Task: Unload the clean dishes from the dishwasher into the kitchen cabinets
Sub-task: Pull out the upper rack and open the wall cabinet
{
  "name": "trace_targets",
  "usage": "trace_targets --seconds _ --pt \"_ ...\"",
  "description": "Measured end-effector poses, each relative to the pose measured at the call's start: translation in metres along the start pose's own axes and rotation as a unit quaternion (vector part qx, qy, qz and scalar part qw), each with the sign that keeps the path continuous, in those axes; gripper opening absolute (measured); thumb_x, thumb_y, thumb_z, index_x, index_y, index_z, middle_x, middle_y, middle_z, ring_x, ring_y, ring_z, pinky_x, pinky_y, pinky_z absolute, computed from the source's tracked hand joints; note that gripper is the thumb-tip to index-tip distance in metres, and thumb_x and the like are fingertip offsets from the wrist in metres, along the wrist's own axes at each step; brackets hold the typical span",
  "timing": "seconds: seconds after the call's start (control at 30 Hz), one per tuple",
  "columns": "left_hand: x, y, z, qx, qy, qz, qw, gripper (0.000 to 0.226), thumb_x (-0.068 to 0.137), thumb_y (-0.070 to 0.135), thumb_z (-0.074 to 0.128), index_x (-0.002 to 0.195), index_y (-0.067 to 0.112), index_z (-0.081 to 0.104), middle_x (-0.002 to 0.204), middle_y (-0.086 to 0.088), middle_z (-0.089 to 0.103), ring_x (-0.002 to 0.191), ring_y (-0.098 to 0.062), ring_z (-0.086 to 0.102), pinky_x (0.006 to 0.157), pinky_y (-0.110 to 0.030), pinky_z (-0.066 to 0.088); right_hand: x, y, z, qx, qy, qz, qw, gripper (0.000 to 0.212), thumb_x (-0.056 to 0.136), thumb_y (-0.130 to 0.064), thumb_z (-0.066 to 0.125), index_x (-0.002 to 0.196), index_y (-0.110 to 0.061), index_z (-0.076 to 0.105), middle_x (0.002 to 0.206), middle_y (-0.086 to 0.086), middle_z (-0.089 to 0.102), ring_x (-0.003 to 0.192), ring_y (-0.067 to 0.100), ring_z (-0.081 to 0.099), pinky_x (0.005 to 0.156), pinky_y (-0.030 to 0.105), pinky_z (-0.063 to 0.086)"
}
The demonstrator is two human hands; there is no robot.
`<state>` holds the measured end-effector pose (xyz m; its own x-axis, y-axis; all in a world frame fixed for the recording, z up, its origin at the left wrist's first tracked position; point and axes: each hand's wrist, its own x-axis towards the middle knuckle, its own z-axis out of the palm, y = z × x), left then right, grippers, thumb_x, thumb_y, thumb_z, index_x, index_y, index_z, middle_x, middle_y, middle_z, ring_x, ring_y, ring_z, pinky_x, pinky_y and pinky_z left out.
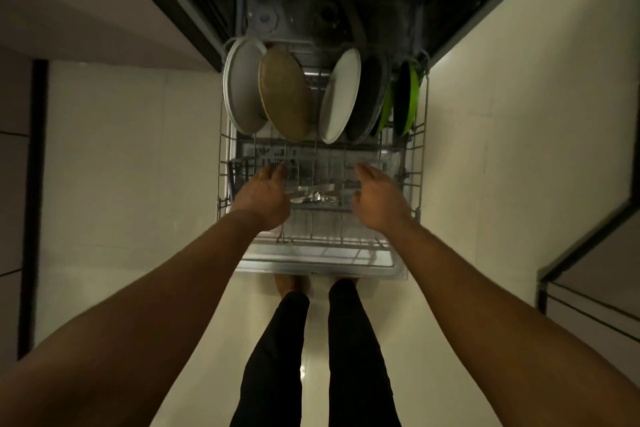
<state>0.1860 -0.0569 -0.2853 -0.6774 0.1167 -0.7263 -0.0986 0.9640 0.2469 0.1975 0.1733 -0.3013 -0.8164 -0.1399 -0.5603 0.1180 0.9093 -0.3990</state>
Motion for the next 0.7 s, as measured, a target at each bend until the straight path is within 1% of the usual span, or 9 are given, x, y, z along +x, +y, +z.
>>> trace_targets --seconds 0.07,0.13,0.23,0.33,0.43,0.5,0.57,0.6,0.7 --pt "0.004 0.011 -0.021 0.002 0.015 0.014 1.0 0.072 0.096 0.028 0.047 0.157 0.015 0.01 0.162 -0.013 0.013 0.146 -0.035 0.022 0.117 -0.046 0.028 0.01 -0.008 -0.024 -0.011 0.024 -0.01 1.0 0.065 0.093 -0.019 0.054 0.152 -0.006 0.03 0.156 0.015 0.034 0.141 0.03 0.035 0.116 0.032 0.028" --pt "0.011 0.023 -0.048 0.003 0.039 0.026 0.999 0.074 0.095 0.028 0.049 0.157 0.014 0.01 0.162 -0.013 0.013 0.145 -0.037 0.024 0.116 -0.047 0.03 0.021 -0.016 -0.054 -0.009 0.053 -0.018 0.998 0.066 0.093 -0.019 0.054 0.153 -0.009 0.029 0.157 0.013 0.033 0.141 0.03 0.034 0.115 0.034 0.031" --pt "0.02 0.039 -0.091 -0.008 0.077 0.035 0.996 0.078 0.095 0.028 0.052 0.157 0.019 0.006 0.163 -0.009 0.01 0.141 -0.037 0.031 0.111 -0.047 0.035 0.042 -0.026 -0.095 0.0 0.11 -0.028 0.994 0.066 0.093 -0.022 0.054 0.153 -0.011 0.029 0.157 0.012 0.032 0.141 0.031 0.033 0.115 0.039 0.033" --pt "0.026 0.058 -0.135 -0.019 0.127 0.049 0.991 0.082 0.094 0.027 0.055 0.156 0.021 0.002 0.162 -0.007 0.011 0.138 -0.034 0.034 0.106 -0.044 0.038 0.067 -0.038 -0.136 -0.004 0.156 -0.014 0.988 0.068 0.093 -0.024 0.053 0.154 -0.015 0.025 0.158 0.009 0.028 0.143 0.03 0.029 0.116 0.039 0.03" --pt "0.043 0.069 -0.168 0.002 0.201 0.052 0.978 0.084 0.09 0.027 0.06 0.156 0.013 0.009 0.161 -0.011 0.012 0.144 -0.031 0.023 0.115 -0.041 0.028 0.089 -0.046 -0.17 -0.014 0.193 -0.011 0.981 0.072 0.094 -0.025 0.055 0.156 -0.017 0.019 0.161 0.008 0.022 0.146 0.03 0.022 0.117 0.04 0.027" --pt "0.059 0.07 -0.182 0.024 0.249 0.062 0.966 0.086 0.089 0.026 0.062 0.155 0.01 0.01 0.162 -0.015 0.009 0.148 -0.033 0.017 0.12 -0.04 0.02 0.1 -0.048 -0.187 -0.016 0.227 -0.023 0.974 0.076 0.092 -0.025 0.058 0.156 -0.016 0.018 0.162 0.009 0.018 0.147 0.031 0.018 0.119 0.043 0.026" --pt "0.068 0.072 -0.194 0.032 0.286 0.086 0.954 0.09 0.087 0.029 0.065 0.155 0.008 0.01 0.162 -0.019 0.006 0.149 -0.036 0.011 0.122 -0.044 0.017 0.108 -0.046 -0.199 -0.044 0.267 -0.039 0.962 0.078 0.089 -0.025 0.061 0.155 -0.012 0.021 0.161 0.013 0.019 0.147 0.034 0.018 0.121 0.046 0.02" --pt "0.071 0.073 -0.201 0.038 0.299 0.098 0.948 0.093 0.085 0.032 0.066 0.155 0.007 0.01 0.162 -0.021 0.007 0.149 -0.037 0.01 0.122 -0.047 0.017 0.112 -0.045 -0.204 -0.067 0.279 -0.042 0.957 0.077 0.089 -0.026 0.06 0.155 -0.011 0.022 0.161 0.014 0.019 0.148 0.035 0.017 0.122 0.048 0.015" --pt "0.08 0.08 -0.22 0.062 0.3 0.103 0.947 0.101 0.08 0.034 0.071 0.155 0.006 0.009 0.161 -0.022 0.008 0.148 -0.039 0.011 0.121 -0.05 0.017 0.124 -0.041 -0.215 -0.121 0.275 -0.044 0.953 0.076 0.092 -0.033 0.055 0.155 -0.009 0.019 0.163 0.013 0.016 0.151 0.03 0.011 0.121 0.049 0.0"
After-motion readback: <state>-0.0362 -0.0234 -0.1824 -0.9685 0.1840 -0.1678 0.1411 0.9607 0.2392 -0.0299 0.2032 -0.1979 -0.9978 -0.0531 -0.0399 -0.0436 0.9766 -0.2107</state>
